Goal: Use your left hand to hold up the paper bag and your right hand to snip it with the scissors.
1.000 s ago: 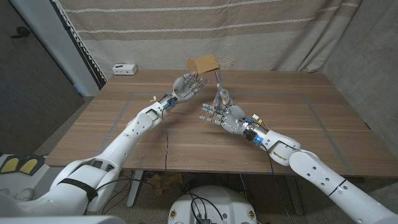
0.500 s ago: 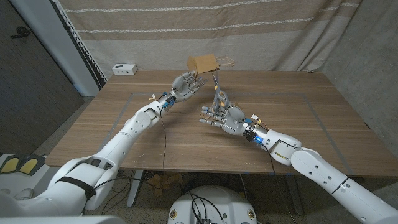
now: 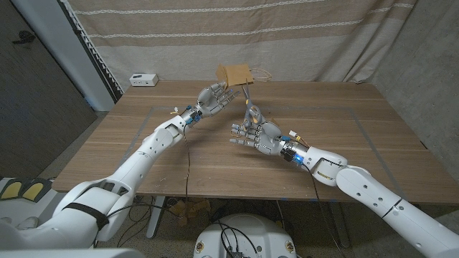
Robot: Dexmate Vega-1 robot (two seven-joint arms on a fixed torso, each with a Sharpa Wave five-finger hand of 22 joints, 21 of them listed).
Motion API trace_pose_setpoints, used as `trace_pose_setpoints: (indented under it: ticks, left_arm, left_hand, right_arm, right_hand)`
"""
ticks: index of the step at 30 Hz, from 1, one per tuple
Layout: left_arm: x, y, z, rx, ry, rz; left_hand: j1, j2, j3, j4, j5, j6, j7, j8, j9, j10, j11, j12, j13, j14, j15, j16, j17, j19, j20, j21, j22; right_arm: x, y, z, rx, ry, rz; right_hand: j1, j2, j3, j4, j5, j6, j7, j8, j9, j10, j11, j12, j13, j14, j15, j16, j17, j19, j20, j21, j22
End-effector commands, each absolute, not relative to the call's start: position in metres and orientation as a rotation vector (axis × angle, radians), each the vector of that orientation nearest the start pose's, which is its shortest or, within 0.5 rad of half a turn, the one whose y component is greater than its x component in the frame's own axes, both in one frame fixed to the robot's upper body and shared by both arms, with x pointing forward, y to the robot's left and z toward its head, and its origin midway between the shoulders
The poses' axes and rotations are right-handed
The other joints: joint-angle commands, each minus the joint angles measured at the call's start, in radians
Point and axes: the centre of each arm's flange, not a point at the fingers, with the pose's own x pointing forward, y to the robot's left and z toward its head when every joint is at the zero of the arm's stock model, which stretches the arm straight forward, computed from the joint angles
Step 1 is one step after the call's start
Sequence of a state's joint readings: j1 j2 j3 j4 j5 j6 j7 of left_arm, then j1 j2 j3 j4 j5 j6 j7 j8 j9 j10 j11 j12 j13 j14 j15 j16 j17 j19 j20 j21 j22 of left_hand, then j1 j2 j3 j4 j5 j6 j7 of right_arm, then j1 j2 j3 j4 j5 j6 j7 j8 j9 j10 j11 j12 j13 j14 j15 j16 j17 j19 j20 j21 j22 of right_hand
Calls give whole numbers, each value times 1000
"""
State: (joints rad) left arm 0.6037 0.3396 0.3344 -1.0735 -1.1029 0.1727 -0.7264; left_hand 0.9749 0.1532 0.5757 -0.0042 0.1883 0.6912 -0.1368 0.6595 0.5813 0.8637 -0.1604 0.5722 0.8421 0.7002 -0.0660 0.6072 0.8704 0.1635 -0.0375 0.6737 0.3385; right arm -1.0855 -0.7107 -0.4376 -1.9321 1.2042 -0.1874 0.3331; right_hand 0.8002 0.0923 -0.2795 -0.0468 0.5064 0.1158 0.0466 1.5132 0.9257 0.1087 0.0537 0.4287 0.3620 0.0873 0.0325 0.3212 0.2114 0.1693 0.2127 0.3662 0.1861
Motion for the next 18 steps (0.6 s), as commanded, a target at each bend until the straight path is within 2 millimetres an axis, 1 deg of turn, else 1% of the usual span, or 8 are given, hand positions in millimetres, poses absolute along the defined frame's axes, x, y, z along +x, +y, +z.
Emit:
trace_pose_setpoints:
  ticks: [1,9,18]
  left_arm:
    - [673,196,16,-504,-378,-999]
    - [675,194,15,-510,-375,-1008]
    - [676,193,14,-510,-356,-1019]
  left_hand:
    - [49,49,-3,-2,-1,109,-82,-2,44,60,-54,-1,6,-9,-160,5,-2,-4,-34,11,-1]
    - [50,49,-4,-2,-1,108,-82,-3,46,63,-54,-3,11,-13,-160,7,-6,-8,-35,18,-9]
    - [51,50,-4,-1,0,112,-82,-4,45,66,-54,-4,14,-16,-161,8,-10,-11,-35,26,-16]
  right_arm:
    - [515,-133,-71,322,-166,1043]
    - [516,-133,-69,319,-162,1046]
    - [521,-124,-75,352,-148,1071]
  right_hand:
    - [-4,-1,-3,-5,0,-2,4,11,3,3,10,-3,0,4,4,-5,4,-2,4,-2,3]
    - [-3,-1,-3,-5,-1,-2,3,10,-2,5,11,-5,0,5,6,-7,4,0,4,-6,3]
    - [-4,-1,-3,-6,-1,-4,2,11,0,5,9,-7,0,4,4,-10,4,0,4,-10,3]
